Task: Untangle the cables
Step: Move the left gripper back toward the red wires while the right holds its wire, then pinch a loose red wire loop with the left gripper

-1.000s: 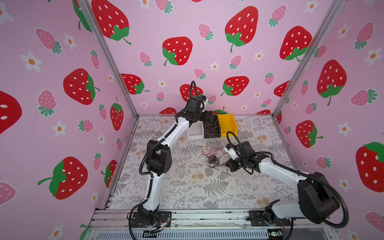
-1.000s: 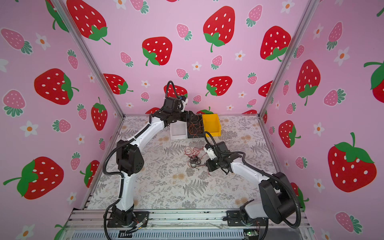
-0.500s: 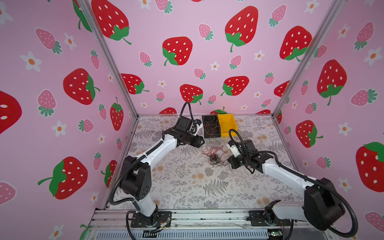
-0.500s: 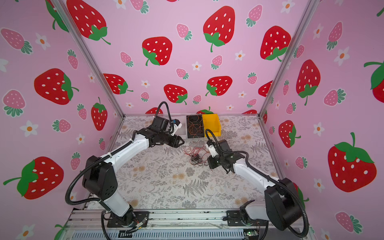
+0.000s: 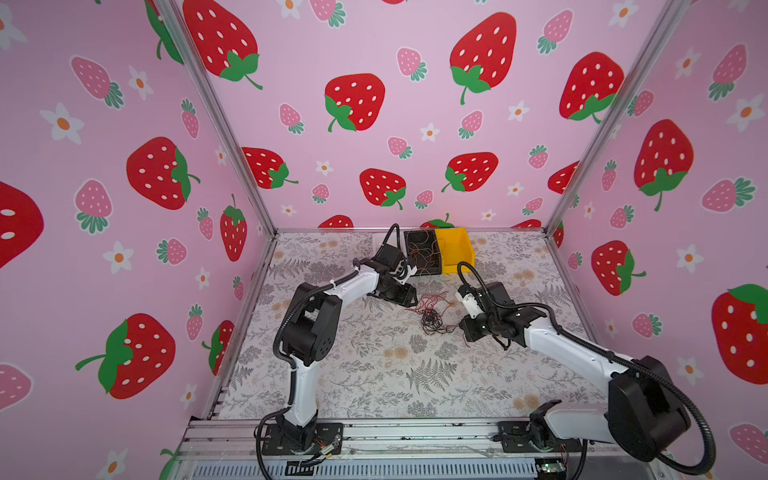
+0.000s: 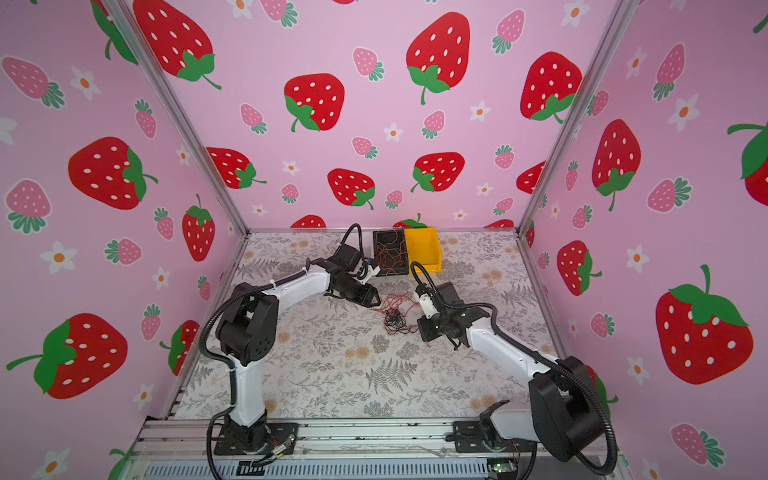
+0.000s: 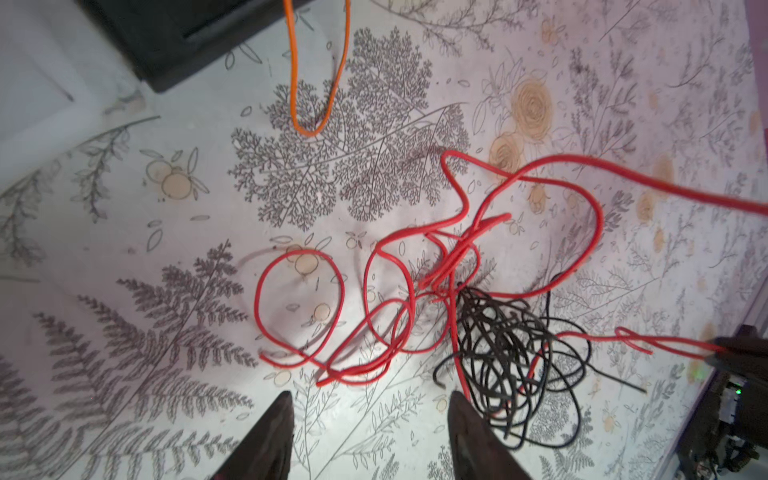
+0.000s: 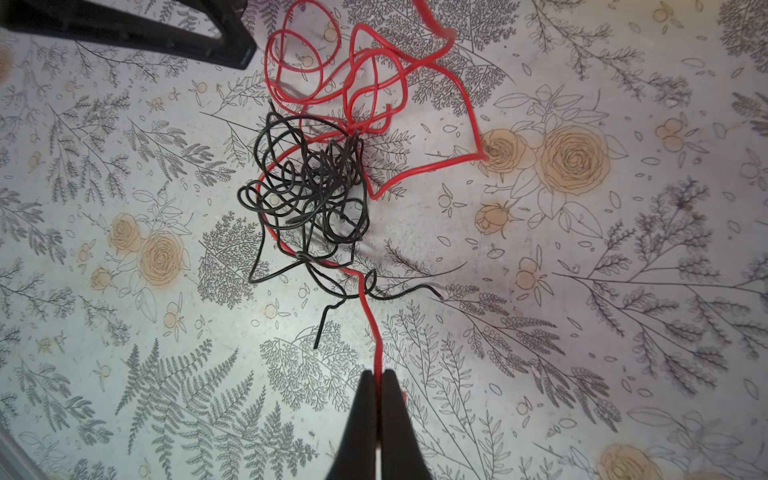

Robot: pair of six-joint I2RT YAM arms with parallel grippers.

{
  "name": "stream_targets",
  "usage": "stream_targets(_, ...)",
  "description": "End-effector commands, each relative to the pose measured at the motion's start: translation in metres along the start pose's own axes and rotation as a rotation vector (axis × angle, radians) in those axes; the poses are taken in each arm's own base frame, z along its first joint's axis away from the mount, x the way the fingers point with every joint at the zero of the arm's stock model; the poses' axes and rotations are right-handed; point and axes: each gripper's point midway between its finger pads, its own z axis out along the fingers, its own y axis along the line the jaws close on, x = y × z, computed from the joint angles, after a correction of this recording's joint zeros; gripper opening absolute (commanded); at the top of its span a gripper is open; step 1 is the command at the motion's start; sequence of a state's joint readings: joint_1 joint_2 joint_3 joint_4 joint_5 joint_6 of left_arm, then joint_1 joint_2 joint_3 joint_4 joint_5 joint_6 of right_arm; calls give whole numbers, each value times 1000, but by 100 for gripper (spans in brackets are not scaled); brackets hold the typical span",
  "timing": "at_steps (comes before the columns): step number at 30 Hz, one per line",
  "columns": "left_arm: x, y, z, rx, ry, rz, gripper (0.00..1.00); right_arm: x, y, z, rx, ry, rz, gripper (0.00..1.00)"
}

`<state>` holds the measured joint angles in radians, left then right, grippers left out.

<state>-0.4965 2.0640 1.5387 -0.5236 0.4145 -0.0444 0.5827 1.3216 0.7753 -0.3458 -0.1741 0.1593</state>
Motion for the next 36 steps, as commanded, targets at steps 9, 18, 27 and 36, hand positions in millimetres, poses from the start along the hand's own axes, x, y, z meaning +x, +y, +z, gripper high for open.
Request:
stream_targets(9, -14, 4, 20, -9, 43, -14, 51, -2, -2, 3, 5, 6, -15, 0)
stream_targets(18, -11, 2, 29, 19, 86, -17, 30, -15, -11, -4, 8, -35, 21, 0)
stream_targets(27, -4, 1, 12, -8, 75, -4, 0, -35, -39, -29, 50, -160, 84, 0)
stream_targets(36, -6, 30, -56, -94, -71, -88, 0, -28, -77, -46, 156, -151, 97, 0)
